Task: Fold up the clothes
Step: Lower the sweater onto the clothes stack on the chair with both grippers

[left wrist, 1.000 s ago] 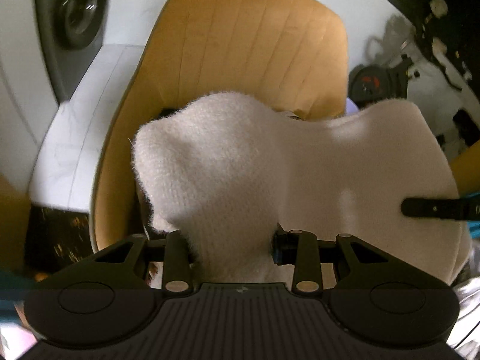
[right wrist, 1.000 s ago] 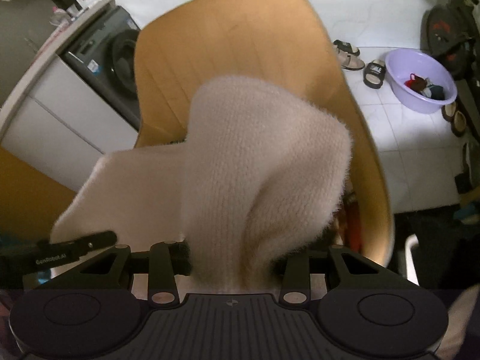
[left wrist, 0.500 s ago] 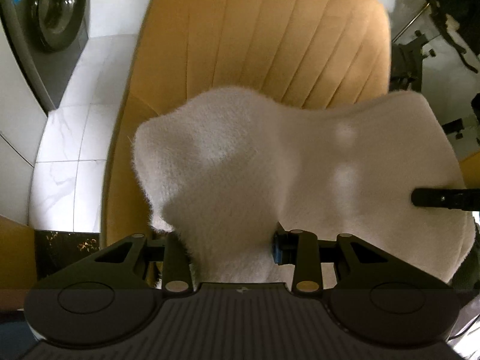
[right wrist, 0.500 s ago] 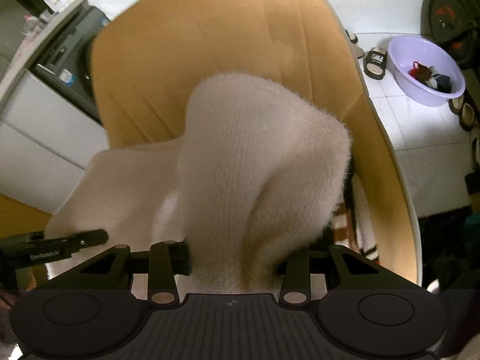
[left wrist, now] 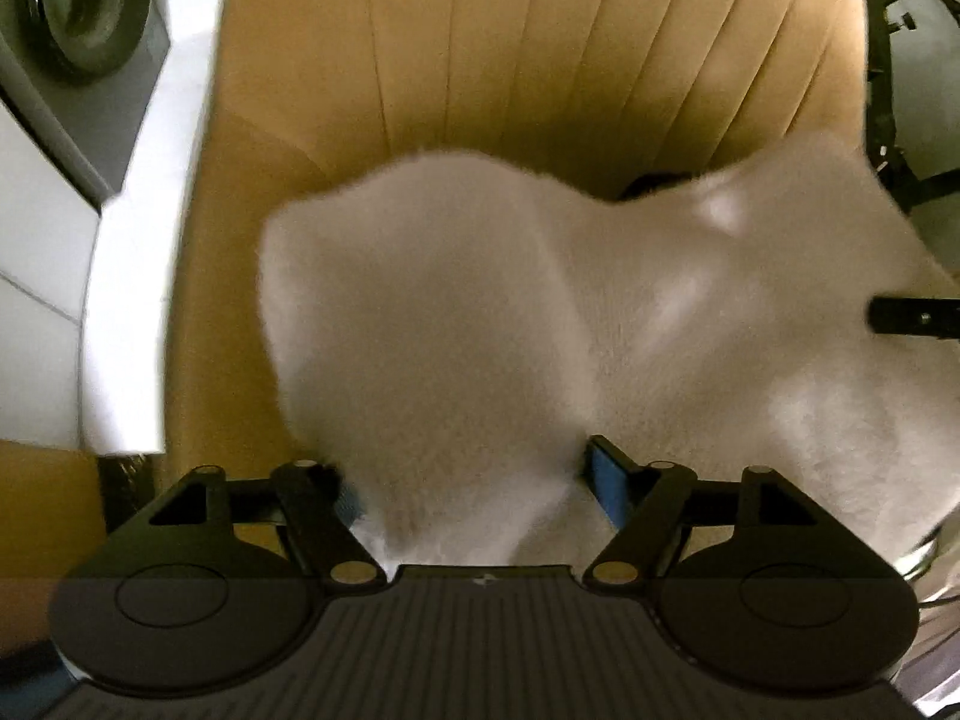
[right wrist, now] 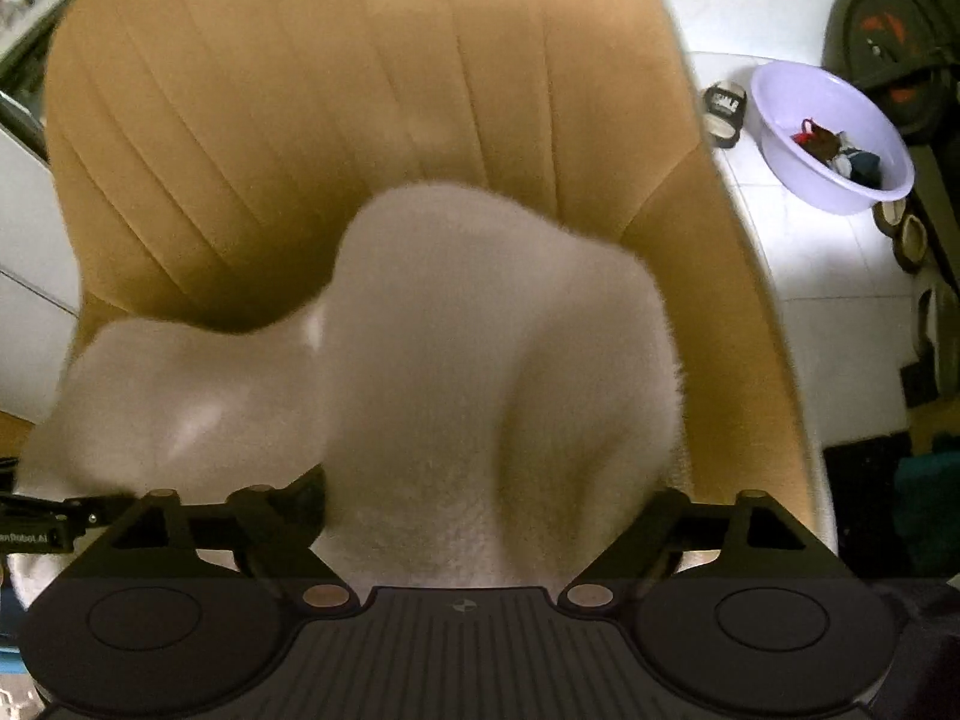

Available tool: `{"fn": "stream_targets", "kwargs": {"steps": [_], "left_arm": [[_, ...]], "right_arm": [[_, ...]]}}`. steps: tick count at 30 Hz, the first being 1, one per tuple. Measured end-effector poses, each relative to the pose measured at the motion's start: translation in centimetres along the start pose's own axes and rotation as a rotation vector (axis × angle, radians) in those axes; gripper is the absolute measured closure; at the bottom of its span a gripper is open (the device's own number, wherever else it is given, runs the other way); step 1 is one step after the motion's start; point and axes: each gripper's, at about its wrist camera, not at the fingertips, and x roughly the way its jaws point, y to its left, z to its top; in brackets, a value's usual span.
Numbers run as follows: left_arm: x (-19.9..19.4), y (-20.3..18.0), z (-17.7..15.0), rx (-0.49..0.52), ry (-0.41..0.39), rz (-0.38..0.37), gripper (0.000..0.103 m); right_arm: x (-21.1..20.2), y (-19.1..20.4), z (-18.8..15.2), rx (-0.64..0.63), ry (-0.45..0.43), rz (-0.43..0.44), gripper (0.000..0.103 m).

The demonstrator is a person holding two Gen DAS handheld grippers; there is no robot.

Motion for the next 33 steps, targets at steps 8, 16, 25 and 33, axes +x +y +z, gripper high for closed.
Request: {"fn": "stream_targets", "kwargs": {"steps": [8,16,25,33], "left_arm": [[-8.2,0.3,-4.4,-0.032,-0.126,-0.029,0.029],[-5.8,-2.9,-7.7,-0.030,-0.093,-0.062,0.029],[-3.7,-3.3,-7.7,0.010,0.052,-0.041,0.036],[-0.8,-5.2,-9.2,0.122,0.080,0.061,0.026]], "right_arm": [[-8.6,-6.5,-5.2,0.291,-0.123,0.058,0.022],[-5.6,-9.1,-12.5,0.669,-0.067,0.128,0.055],[-10.0,-8.7,-16.1,0.764,-0.197,0.046,0.095],[-6.4,-8.2,-16.6,0.681,-0.085,-0.078,0.092]]}}
